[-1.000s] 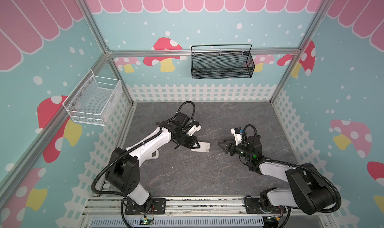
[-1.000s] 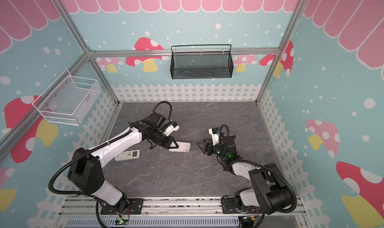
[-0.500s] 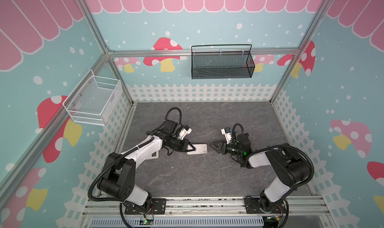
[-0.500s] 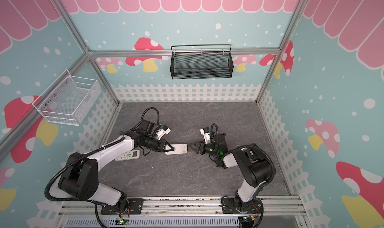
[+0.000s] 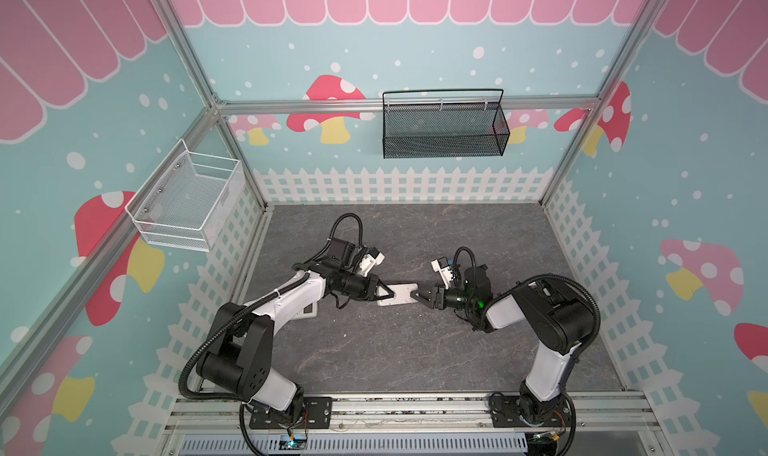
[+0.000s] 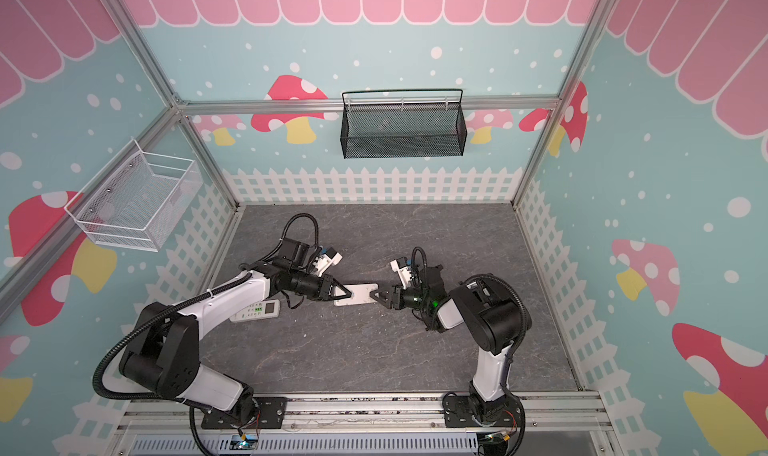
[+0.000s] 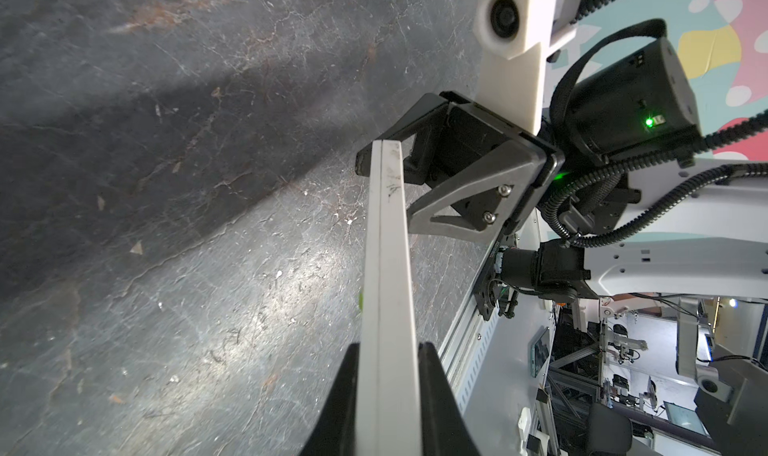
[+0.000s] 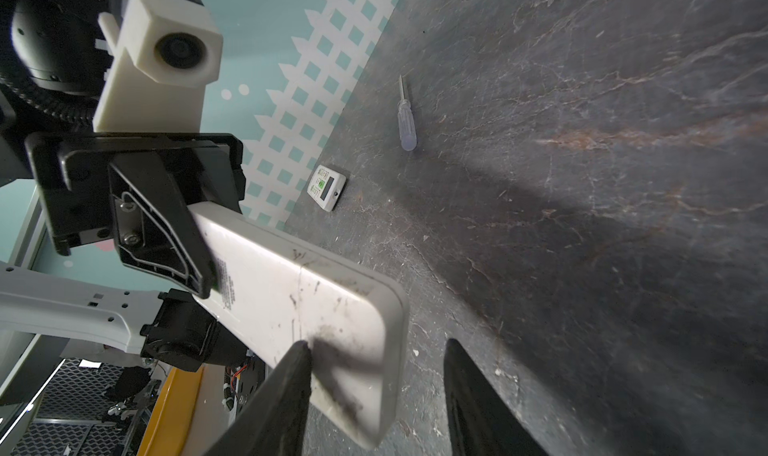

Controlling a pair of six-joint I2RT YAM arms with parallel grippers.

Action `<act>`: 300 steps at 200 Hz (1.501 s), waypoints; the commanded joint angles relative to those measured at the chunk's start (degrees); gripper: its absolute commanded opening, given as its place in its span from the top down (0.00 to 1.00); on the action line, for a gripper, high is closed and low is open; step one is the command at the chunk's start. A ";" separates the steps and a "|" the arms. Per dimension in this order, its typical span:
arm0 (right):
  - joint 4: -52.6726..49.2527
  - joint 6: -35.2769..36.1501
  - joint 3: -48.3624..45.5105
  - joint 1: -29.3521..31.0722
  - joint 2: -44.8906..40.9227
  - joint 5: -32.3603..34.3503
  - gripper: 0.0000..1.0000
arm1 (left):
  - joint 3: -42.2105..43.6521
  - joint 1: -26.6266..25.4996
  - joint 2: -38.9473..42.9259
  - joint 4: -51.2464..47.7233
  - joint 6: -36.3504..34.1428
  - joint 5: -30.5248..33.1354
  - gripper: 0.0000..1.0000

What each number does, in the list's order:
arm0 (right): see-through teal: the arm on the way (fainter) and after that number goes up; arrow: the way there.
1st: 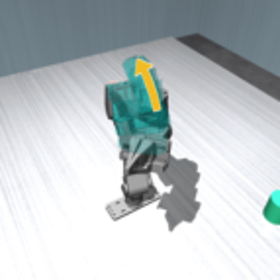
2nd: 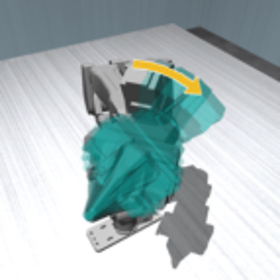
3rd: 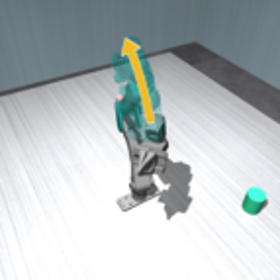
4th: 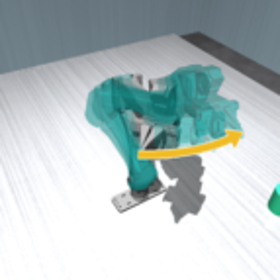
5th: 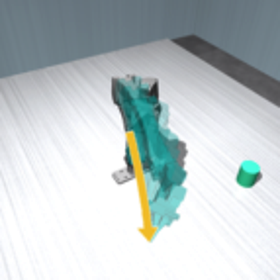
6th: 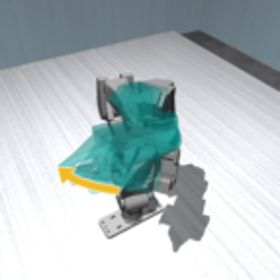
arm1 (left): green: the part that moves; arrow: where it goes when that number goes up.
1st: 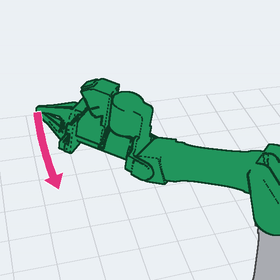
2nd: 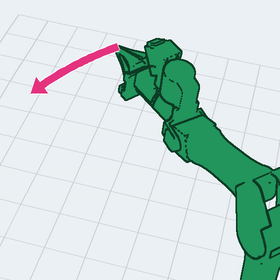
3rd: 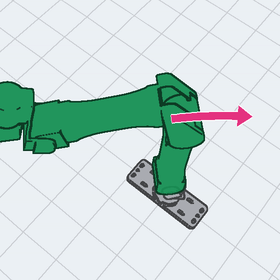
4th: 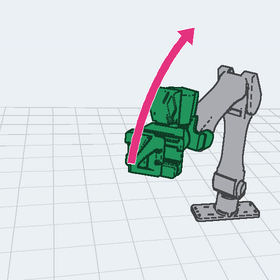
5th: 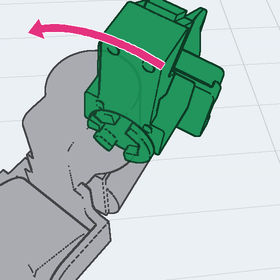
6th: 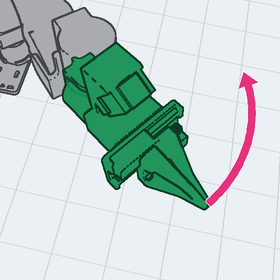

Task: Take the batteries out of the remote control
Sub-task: 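Rotate the remote with the left gripper while the right gripper grasps its battery end, then pull the battery cover off with the right gripper, exposing the batteries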

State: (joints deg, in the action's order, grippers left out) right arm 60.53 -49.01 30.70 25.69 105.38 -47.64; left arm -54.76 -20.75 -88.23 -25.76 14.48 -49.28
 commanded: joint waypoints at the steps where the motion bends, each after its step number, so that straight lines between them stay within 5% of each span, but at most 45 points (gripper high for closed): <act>1: 3.47 -1.51 1.45 1.09 1.35 -1.03 0.48 | 0.16 -0.06 -0.46 2.64 1.14 -2.75 1.00; 177: 3.82 -2.98 4.65 3.34 5.13 -1.76 0.65 | -0.38 -0.36 -0.55 2.07 0.86 -1.96 1.00; 249: 4.54 -3.65 5.73 4.63 6.23 -1.88 0.59 | -0.52 -0.71 -0.98 2.19 0.98 -2.05 1.00; 300: 4.68 -3.46 5.72 4.58 6.85 -1.71 0.71 | -0.34 -0.90 -1.07 2.93 1.70 -2.56 1.00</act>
State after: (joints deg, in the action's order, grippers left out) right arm 61.93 -52.99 35.44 27.77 112.22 -47.29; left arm -54.76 -19.84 -88.92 -27.90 15.40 -45.25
